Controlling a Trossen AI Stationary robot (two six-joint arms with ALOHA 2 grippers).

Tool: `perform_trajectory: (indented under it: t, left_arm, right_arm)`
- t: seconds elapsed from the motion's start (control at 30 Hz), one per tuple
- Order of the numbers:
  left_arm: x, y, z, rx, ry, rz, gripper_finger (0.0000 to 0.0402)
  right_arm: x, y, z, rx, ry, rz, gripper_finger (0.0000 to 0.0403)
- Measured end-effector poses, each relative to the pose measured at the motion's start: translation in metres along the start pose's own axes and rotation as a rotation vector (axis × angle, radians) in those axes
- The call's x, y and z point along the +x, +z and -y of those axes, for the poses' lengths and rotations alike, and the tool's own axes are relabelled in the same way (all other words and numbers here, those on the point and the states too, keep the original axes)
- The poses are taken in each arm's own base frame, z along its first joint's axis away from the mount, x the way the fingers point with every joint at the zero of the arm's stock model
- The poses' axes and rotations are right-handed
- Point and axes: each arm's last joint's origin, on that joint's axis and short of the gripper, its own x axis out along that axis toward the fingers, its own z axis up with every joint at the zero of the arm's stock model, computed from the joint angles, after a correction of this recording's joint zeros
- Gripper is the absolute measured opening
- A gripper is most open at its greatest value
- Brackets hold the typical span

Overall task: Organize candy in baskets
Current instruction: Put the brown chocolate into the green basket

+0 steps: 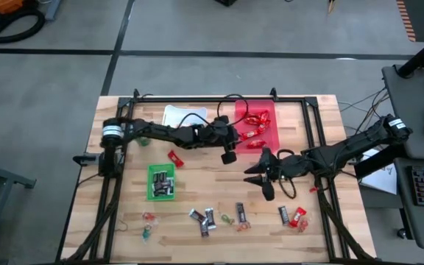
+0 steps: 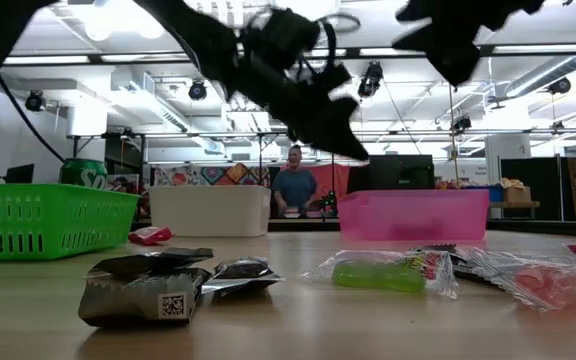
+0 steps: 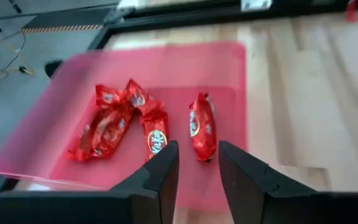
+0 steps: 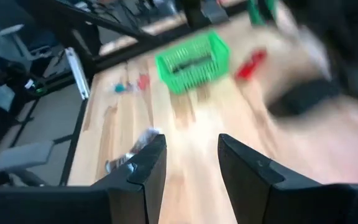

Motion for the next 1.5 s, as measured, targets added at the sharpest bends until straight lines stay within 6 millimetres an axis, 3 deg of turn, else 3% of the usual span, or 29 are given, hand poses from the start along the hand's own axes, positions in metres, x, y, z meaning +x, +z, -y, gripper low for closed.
perform_trajectory:
  t: [0.13,0.3,0.53,0.73,0.93,1.13,1.5]
  left_arm:
    - [-0.033,0.016,0.001,0.012,-0.011,0.050,0.0099]
    - [-0.083,0.020,0.009,0.007,-0.038,0.132,0.0098]
    - [-0.140,0.008,0.028,-0.040,-0.108,0.214,0.0093]
    - [-0.172,-0.008,0.032,-0.090,-0.135,0.250,0.0093]
    - [-0.188,-0.019,0.026,-0.148,-0.049,0.261,0.0093]
    - [-0.191,-0.022,0.025,-0.152,-0.046,0.269,0.0093]
    - [-0.187,-0.024,0.026,-0.146,-0.047,0.254,0.0093]
  right_arm:
    - [-0.001,-0.010,0.006,0.179,-0.068,-0.099,0.0137]
    - [0.000,-0.022,0.010,0.357,-0.136,-0.204,0.0137]
    - [0.021,-0.049,0.010,0.581,-0.145,-0.479,0.0137]
    - [0.038,-0.084,0.006,0.765,-0.212,-0.771,0.0137]
    - [0.041,-0.090,-0.015,0.799,-0.367,-0.938,0.0137]
    - [0.031,-0.089,-0.030,0.682,-0.635,-1.012,0.0137]
    - [0.037,-0.111,-0.031,0.692,-0.735,-1.062,0.0175]
